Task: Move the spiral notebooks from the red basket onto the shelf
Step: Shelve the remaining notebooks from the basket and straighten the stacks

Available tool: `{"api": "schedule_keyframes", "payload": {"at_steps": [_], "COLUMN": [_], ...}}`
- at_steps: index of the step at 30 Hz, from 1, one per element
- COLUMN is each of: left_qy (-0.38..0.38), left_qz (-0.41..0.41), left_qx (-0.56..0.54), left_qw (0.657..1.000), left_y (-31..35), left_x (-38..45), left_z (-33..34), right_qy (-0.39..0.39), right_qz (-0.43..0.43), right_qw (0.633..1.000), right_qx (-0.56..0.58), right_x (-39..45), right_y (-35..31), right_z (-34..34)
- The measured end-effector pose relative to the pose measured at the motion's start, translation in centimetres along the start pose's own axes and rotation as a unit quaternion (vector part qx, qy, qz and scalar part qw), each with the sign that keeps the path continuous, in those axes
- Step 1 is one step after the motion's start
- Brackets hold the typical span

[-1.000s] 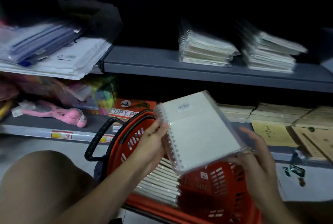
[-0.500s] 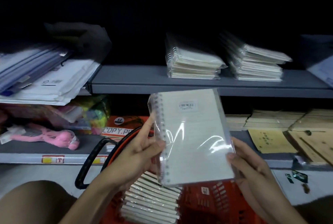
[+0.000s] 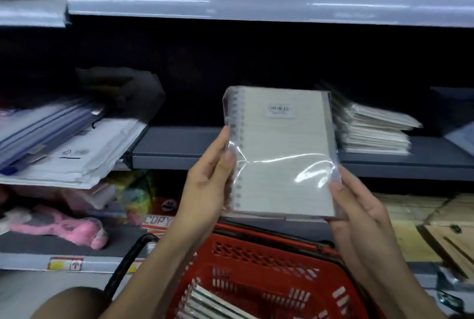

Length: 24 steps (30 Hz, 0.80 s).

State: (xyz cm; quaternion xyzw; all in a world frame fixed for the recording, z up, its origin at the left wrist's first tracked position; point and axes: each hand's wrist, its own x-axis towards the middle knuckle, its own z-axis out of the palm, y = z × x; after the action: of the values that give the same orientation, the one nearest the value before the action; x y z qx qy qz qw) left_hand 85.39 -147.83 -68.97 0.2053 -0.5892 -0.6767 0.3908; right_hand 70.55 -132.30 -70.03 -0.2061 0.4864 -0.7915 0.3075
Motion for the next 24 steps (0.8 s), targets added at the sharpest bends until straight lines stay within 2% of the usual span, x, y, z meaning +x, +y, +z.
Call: {"api": "schedule_keyframes", "payload": {"at_steps": [4,7,9,11,13,19,21,24], "left_qy": [-0.035,0.017,0.047,0.055,0.056,0.115,0.128,0.152], "left_qz": [-0.017,-0.007,-0.011,-0.014,0.01,0.135,0.144,0.134], "left_qx": [-0.019,0.013,-0.004,-0.002,0.069,0.135,0.143,0.176], "left_qw": [0.999,1.0,0.999,0.998,0.996,0.975,0.971,0.963], "left_y": [2.5,2.8,2.5,2.2,1.8,0.1,0.0,-0.1], "left_x": [4.0,6.5,6.6,5.5,3.7,4.2,5.4,7.9], "left_z": [1.1,2.1,2.2,2.1,2.1,3.9,4.1,3.7], "right_qy": [0.019,0.025,0.014,-0.01,0.002,0.086,0.09,0.096], "right_qz": [0.004,0.042,0.07,0.058,0.042,-0.058,-0.074,-0.049], "right_qw": [1.0,0.999,0.996,0.995,0.992,0.995,0.992,0.985], "right_qx": [0.018,0.02,0.047,0.085,0.117,0.0,-0.052,-0.133], "right_x": [4.0,7.3,8.7,9.1,8.5,8.5,9.5,11.6], "right_y": [-1.3,-2.3,-3.0,-3.1,-2.6,-1.4,-1.7,-1.5], "right_z": [0.8,1.0,0.9,0.5,-0.1,-0.5,0.0,1.2]}}
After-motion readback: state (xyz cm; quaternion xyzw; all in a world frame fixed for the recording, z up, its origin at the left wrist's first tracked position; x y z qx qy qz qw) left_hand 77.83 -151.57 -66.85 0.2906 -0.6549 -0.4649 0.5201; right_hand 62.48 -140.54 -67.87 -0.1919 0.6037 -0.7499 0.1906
